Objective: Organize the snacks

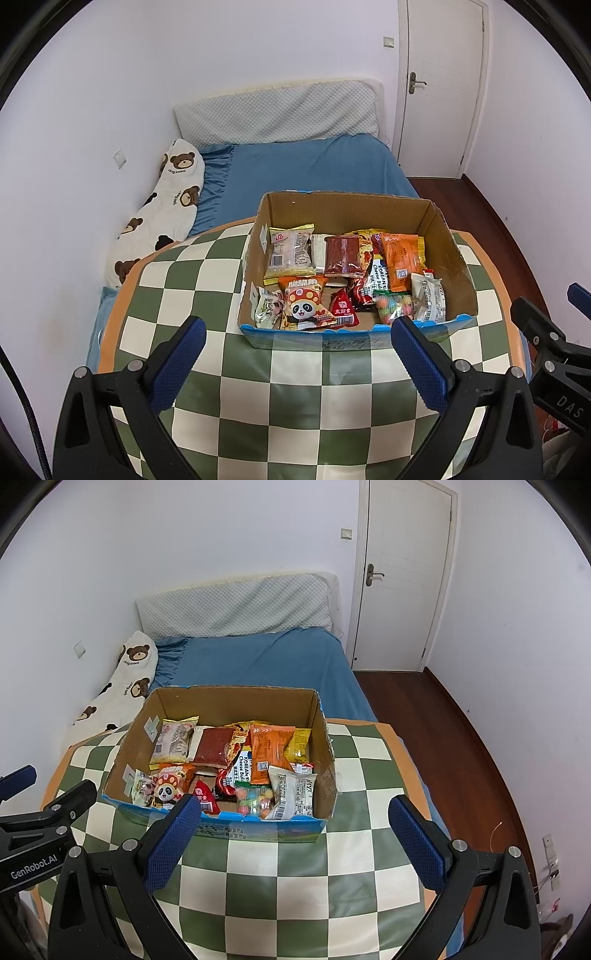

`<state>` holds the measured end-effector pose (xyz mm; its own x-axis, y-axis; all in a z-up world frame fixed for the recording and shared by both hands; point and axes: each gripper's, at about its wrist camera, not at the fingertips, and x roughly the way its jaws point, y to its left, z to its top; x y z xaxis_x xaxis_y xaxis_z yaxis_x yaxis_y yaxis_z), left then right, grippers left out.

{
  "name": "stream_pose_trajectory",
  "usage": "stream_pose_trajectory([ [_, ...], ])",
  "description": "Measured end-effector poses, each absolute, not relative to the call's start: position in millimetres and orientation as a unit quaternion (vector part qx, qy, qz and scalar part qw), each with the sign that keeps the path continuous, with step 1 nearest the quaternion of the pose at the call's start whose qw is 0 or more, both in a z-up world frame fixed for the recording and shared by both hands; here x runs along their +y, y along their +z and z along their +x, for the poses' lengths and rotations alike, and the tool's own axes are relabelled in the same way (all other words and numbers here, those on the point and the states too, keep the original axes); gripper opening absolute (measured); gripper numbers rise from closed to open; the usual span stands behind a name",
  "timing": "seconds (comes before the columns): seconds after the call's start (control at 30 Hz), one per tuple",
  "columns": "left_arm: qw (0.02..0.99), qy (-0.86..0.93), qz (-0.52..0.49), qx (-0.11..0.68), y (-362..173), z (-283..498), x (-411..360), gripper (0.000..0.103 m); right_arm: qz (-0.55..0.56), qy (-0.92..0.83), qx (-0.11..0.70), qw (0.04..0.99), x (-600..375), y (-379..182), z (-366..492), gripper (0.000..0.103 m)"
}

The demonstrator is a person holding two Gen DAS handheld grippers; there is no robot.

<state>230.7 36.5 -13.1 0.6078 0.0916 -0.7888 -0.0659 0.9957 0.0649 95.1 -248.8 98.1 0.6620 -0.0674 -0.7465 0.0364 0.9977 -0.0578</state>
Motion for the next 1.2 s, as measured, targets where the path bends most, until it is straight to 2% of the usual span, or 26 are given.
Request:
stream_pose_trajectory([
  [1.2, 0.897, 0.036, 0.027, 0.439, -8.1, 224.4, 38.2, 0.103, 0.012, -0.007, 0.432, 0.902, -252.8, 88.5, 92.1, 0.103],
])
